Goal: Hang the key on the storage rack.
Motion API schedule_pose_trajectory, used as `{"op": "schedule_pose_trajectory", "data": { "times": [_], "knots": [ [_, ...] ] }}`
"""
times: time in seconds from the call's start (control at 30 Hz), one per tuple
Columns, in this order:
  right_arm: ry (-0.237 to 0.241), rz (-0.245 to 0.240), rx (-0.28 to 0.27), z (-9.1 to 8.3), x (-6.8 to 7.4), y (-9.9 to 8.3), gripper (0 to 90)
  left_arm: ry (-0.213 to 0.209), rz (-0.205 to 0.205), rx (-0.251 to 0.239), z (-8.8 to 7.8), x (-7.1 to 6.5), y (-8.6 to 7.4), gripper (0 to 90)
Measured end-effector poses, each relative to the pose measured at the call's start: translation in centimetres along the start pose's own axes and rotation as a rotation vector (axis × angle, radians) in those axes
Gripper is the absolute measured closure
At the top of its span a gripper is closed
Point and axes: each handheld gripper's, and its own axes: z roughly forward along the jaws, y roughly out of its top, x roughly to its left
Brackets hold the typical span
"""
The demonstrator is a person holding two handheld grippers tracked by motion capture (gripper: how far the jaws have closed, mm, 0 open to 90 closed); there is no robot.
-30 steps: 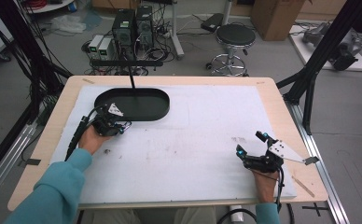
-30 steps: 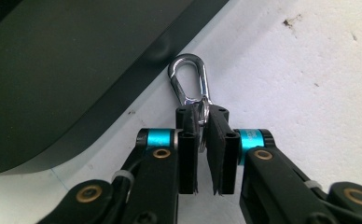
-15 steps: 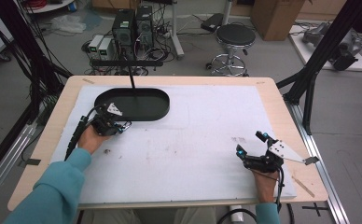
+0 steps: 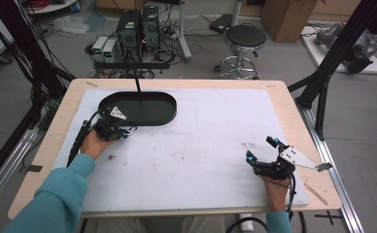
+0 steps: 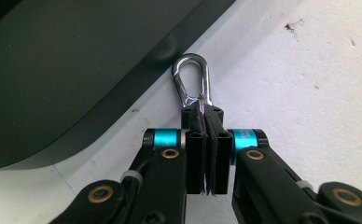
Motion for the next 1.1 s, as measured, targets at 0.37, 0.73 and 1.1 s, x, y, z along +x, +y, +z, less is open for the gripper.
{"op": "schedule_pose_trajectory", "data": {
  "times": [0.37,0.73,1.1],
  "knots": [
    [0.0,0.005,0.002,0.0,0.0,0.0,1.0,-0.019,-0.053,-0.03,-0.6,0.0,0.0,88.5],
    [-0.002,0.003,0.001,0.0,0.0,0.0,1.0,-0.113,-0.111,-0.147,-2.5,0.1,0.2,88.6],
    [-0.003,0.006,0.001,0.0,0.0,0.0,1.1,-0.175,-0.14,-0.264,-5.1,0.5,0.6,88.7]
  ]
}}
